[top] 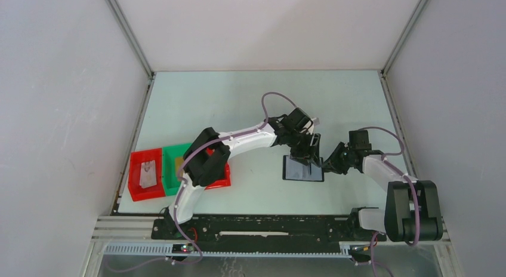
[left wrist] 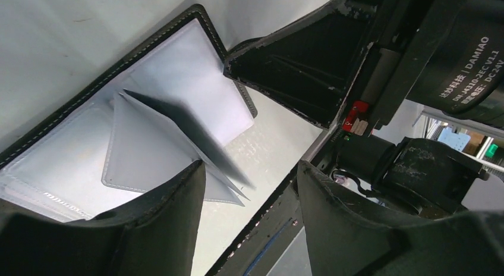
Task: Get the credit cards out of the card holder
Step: Remove the credit card from the card holder.
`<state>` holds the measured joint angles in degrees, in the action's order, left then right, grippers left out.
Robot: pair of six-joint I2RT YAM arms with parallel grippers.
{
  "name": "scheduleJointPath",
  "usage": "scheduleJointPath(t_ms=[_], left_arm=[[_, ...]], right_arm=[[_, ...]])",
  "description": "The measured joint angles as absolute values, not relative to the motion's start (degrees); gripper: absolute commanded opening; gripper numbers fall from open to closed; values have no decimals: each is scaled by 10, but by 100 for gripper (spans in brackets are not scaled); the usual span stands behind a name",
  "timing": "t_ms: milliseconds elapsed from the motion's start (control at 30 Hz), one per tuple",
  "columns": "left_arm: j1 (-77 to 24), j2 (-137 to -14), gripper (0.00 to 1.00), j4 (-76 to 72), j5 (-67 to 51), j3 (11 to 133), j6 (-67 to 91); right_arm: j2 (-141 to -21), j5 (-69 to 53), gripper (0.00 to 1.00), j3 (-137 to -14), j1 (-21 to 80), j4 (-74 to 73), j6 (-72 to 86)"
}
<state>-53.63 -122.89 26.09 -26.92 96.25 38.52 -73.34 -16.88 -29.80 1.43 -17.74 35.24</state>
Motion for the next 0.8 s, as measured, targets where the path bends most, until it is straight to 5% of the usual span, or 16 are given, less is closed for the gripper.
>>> scheduleJointPath(t_ms=[800], left_arm=[[-524, -1200, 63, 252, -245, 915, 385]], right_arm=[[-648, -200, 40, -297, -19, -208, 345]])
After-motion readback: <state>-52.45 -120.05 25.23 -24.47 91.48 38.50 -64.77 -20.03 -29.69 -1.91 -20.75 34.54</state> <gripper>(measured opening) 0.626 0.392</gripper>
